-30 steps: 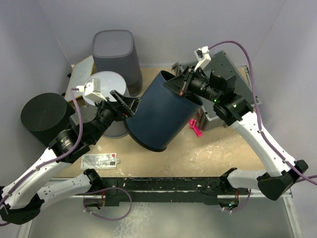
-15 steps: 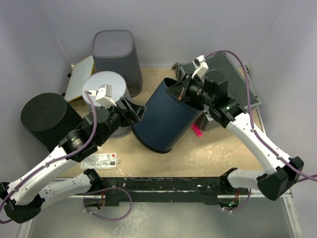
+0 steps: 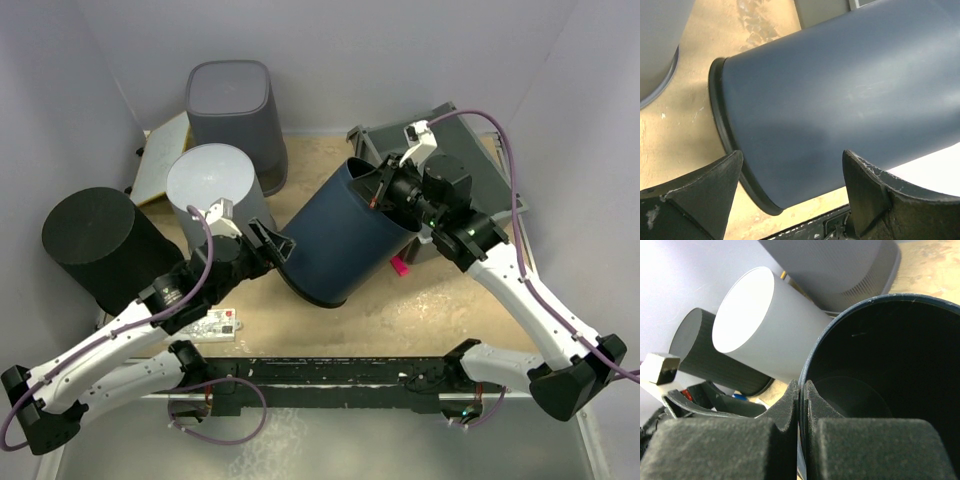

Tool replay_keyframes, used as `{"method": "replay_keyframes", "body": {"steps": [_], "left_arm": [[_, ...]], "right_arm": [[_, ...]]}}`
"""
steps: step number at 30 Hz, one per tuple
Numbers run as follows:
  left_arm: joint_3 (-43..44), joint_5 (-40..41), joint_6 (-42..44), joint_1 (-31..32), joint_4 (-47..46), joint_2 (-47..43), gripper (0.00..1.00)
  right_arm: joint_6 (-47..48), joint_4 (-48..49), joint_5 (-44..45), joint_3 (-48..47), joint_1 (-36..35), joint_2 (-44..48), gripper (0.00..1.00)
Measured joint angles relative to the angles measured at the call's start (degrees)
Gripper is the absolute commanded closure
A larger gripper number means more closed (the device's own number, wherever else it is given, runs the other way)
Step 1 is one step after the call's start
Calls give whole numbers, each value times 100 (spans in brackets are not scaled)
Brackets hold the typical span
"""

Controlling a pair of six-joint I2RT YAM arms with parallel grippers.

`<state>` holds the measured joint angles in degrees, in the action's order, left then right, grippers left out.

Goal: Turn the large container upside down

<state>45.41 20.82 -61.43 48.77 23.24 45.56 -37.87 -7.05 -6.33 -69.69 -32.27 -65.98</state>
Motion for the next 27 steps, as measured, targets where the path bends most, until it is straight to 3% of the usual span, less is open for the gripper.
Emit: {"method": "replay_keyframes", "body": {"steps": [7, 17, 27], "left_arm": [[-852, -271, -487, 0, -350, -638, 22], [-2702, -723, -1252, 0, -2081, -1751, 24], [-3764, -1016, -1458, 0, -4074, -1482, 27]], "right_arm": [[146, -50, 323, 90, 13, 133, 100], [144, -7, 337, 160, 9, 186, 100], [142, 4, 313, 168, 11, 186, 100]]}}
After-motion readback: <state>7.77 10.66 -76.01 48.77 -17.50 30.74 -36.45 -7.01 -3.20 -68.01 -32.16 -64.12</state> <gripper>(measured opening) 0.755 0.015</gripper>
